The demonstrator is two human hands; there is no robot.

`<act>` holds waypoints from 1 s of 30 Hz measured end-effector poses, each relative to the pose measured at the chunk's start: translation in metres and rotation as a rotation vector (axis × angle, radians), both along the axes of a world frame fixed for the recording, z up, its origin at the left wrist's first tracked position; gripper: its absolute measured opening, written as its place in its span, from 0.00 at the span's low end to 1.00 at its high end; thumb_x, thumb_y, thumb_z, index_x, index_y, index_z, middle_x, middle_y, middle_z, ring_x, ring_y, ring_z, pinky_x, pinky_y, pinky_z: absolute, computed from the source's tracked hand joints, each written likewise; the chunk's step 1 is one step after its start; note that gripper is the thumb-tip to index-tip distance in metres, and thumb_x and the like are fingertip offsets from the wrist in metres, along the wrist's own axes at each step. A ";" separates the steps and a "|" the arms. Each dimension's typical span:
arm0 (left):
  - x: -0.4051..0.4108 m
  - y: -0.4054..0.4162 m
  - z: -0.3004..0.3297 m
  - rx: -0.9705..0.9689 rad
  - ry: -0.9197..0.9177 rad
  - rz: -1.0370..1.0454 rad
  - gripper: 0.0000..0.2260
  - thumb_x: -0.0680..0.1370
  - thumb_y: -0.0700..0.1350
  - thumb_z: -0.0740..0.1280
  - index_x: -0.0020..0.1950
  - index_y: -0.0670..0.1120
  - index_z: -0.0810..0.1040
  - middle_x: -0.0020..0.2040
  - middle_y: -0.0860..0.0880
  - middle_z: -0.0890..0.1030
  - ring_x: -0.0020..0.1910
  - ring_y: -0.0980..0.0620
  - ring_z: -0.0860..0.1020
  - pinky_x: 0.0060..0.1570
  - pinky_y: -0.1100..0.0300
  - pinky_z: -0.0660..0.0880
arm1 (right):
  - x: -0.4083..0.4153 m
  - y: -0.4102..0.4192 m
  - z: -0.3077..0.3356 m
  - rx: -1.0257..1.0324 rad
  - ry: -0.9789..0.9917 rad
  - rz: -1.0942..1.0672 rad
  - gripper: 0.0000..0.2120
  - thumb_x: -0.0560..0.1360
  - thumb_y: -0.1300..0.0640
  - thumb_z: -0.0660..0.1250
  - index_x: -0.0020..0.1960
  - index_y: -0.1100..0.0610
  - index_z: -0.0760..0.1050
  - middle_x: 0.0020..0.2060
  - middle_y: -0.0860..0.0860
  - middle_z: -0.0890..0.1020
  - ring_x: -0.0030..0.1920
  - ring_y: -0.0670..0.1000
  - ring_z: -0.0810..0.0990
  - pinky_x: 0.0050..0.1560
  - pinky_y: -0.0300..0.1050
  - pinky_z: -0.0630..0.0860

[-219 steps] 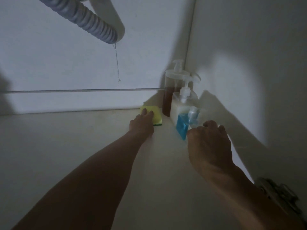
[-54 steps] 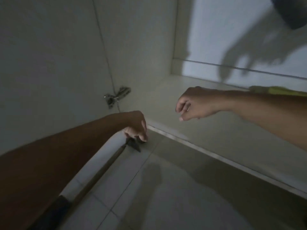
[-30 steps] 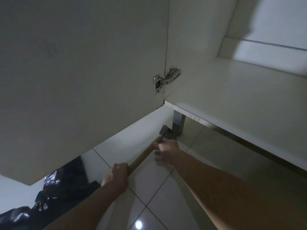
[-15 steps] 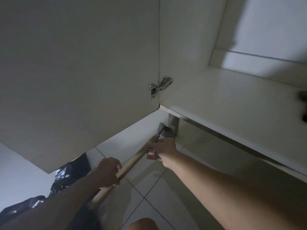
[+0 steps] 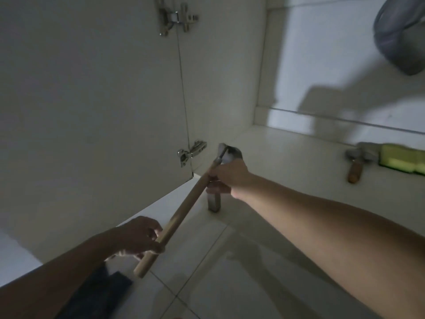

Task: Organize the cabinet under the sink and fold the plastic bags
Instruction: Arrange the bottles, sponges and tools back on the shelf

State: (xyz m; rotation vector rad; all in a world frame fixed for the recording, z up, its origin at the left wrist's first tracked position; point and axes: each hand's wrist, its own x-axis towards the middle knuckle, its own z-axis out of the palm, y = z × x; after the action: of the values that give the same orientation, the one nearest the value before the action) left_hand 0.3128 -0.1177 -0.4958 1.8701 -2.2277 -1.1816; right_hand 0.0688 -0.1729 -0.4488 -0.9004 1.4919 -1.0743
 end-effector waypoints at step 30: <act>-0.365 -0.145 -0.010 -0.386 0.372 -0.064 0.10 0.67 0.42 0.77 0.47 0.44 0.86 0.40 0.45 0.86 0.37 0.50 0.84 0.42 0.52 0.82 | -0.296 -0.112 -0.056 -0.309 0.010 -0.570 0.13 0.68 0.72 0.74 0.51 0.66 0.80 0.42 0.58 0.83 0.43 0.57 0.84 0.47 0.53 0.83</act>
State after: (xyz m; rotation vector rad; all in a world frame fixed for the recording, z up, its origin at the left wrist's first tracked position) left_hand -0.0523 -0.2631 -0.5054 1.3245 -2.1265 -0.9256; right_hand -0.2269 -0.2844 -0.5045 -0.6953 1.6653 -1.7540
